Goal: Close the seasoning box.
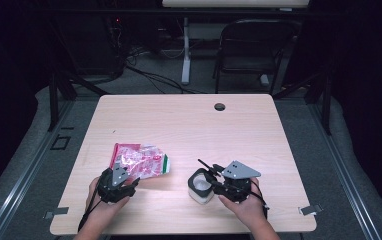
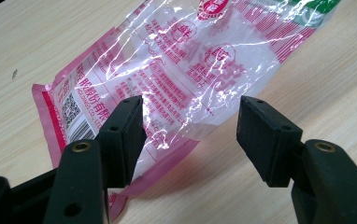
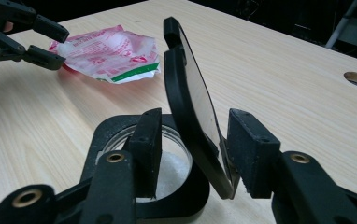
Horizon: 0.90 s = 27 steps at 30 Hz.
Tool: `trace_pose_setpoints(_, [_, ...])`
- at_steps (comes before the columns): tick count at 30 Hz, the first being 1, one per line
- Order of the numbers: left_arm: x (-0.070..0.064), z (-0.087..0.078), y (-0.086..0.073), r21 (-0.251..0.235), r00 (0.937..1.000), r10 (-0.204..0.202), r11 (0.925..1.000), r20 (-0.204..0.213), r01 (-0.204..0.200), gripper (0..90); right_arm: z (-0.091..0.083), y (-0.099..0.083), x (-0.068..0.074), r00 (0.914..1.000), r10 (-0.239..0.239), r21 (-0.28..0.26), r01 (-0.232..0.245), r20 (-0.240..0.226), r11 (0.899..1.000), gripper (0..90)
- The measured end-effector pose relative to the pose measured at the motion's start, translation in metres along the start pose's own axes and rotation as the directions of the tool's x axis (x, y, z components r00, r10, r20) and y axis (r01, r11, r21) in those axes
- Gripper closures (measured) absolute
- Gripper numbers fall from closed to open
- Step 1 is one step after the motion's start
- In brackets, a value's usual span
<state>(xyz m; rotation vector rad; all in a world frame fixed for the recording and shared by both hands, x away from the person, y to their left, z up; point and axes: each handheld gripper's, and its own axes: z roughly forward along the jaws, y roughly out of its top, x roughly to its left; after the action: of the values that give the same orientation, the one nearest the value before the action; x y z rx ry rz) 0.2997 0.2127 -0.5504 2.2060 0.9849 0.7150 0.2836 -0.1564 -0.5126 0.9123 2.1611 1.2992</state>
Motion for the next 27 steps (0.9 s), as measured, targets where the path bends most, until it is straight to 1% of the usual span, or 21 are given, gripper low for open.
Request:
trace_pose_setpoints(4, [0.0, 0.0, 0.0, -0.001, 1.0, 0.0, 1.0, 0.0, 0.0, 41.5, 0.0, 0.001, 0.002, 1.0, -0.006, 0.0, 0.006, -0.004, 1.0, 54.1])
trace_pose_setpoints(7, [0.0, 0.0, 0.0, -0.001, 1.0, 0.001, 1.0, 0.001, -0.001, 41.5, -0.001, 0.001, 0.004, 0.9999, -0.01, -0.014, 0.01, -0.007, 1.0, 54.1])
trace_pose_setpoints(13, [0.0, 0.0, 0.0, -0.002, 1.0, 0.0, 1.0, 0.001, 0.0, 41.5, -0.001, 0.002, 0.006, 0.9997, -0.021, -0.009, 0.021, -0.014, 1.0, 54.0])
trace_pose_setpoints(16, [0.0, 0.0, 0.0, -0.002, 1.0, 0.001, 1.0, 0.002, -0.001, 41.5, -0.001, 0.003, 0.007, 0.9995, -0.023, -0.013, 0.023, -0.021, 1.0, 53.4])
trace_pose_setpoints(21, [0.0, 0.001, 0.001, -0.002, 1.0, 0.003, 1.0, 0.001, -0.003, 41.5, 0.0, 0.002, 0.009, 0.9988, -0.033, -0.003, 0.033, -0.035, 0.999, 52.1])
trace_pose_setpoints(27, [0.0, 0.001, 0.0, -0.001, 1.0, 0.001, 1.0, 0.001, -0.001, 41.5, 0.001, 0.002, 0.011, 0.9981, -0.048, 0.0, 0.048, -0.038, 0.999, 50.6])
